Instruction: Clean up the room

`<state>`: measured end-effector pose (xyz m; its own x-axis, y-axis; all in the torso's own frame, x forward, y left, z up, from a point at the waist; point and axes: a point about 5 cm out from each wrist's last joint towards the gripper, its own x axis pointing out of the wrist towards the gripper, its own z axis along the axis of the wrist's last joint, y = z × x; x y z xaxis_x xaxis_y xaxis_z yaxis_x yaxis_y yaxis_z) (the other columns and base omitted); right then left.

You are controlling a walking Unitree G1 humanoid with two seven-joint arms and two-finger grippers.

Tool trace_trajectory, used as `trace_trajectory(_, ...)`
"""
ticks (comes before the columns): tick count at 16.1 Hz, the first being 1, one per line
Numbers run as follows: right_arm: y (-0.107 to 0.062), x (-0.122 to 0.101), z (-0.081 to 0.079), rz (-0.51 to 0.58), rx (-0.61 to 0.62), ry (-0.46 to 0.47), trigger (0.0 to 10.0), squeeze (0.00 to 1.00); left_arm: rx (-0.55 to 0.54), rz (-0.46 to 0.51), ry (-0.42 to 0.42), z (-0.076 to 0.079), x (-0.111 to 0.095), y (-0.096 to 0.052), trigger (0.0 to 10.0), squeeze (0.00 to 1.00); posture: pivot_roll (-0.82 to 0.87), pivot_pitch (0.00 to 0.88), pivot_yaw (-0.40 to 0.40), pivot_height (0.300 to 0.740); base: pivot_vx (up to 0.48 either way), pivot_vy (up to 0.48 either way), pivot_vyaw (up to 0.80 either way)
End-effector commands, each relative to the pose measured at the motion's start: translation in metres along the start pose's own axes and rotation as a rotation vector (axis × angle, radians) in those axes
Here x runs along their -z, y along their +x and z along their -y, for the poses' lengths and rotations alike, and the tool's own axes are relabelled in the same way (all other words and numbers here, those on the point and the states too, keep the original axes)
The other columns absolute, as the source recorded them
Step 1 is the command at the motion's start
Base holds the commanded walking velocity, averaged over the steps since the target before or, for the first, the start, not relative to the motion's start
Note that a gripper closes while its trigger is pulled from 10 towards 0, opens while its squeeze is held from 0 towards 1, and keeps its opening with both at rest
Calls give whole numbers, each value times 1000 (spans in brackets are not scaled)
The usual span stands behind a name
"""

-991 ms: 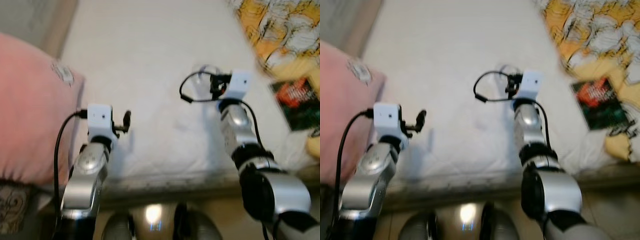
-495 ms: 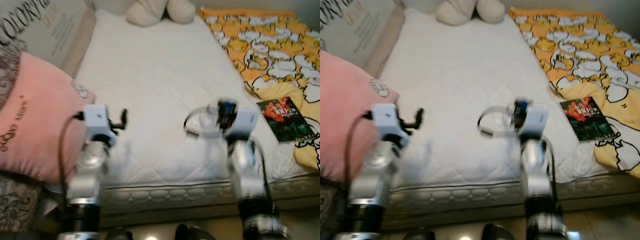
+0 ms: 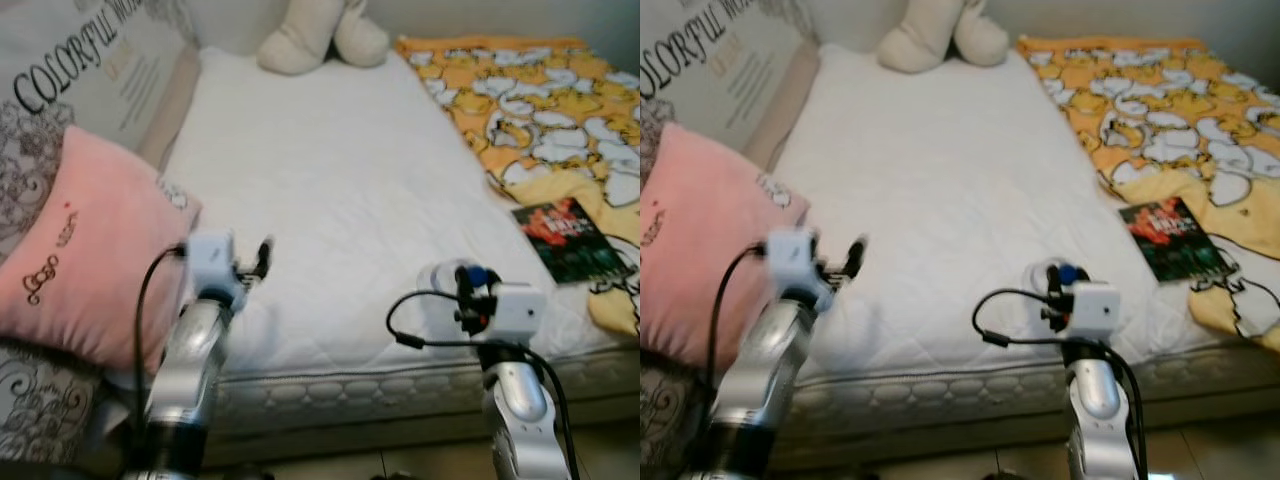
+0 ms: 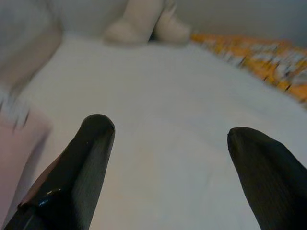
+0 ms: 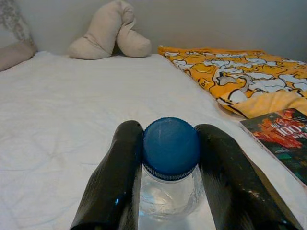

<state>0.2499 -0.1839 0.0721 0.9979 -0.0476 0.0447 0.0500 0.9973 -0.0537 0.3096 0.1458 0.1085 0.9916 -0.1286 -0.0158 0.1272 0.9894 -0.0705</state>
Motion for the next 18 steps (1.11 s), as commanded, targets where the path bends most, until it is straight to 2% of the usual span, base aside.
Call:
trace_trajectory(1, 4, -6, 0, 17, 5, -4, 0, 0, 12, -1, 19, 0, 1, 1, 10000, 0, -62, 0, 27, 740, 0, 0, 0)
trace_trajectory(3, 10, -9, 4, 3, 23, 31, 0, 0, 49, 9, -17, 6, 1, 0, 10000, 0, -64, 0, 42, 740, 0, -480, 0)
trace_trajectory(6, 8, -6, 9, -21, 52, 56, 0, 0, 52, 15, -40, 7, 3, -2, 10000, 0, -64, 0, 30, 740, 0, -480, 0)
trace_trajectory(9, 5, -6, 7, -33, 22, 47, 0, 0, 42, 36, -37, 9, 0, -3, 10000, 0, -58, 0, 24, 740, 0, -480, 0)
trace_trajectory(13, 13, -12, 7, -25, 10, 41, 0, 0, -25, 20, -76, 2, 6, -4, 10000, 0, -51, 0, 0, 740, 0, -480, 0)
trace_trajectory(14, 15, -12, 7, -30, -2, 24, 0, 0, -39, 19, -78, 2, 6, -4, 10000, 0, -49, 0, -3, 740, 0, 0, 0)
trace_trajectory(18, 19, -13, 6, -40, -17, 3, 0, 0, -53, 11, -53, 0, 6, -1, 10000, 0, -41, 0, -12, 740, 0, 0, 769)
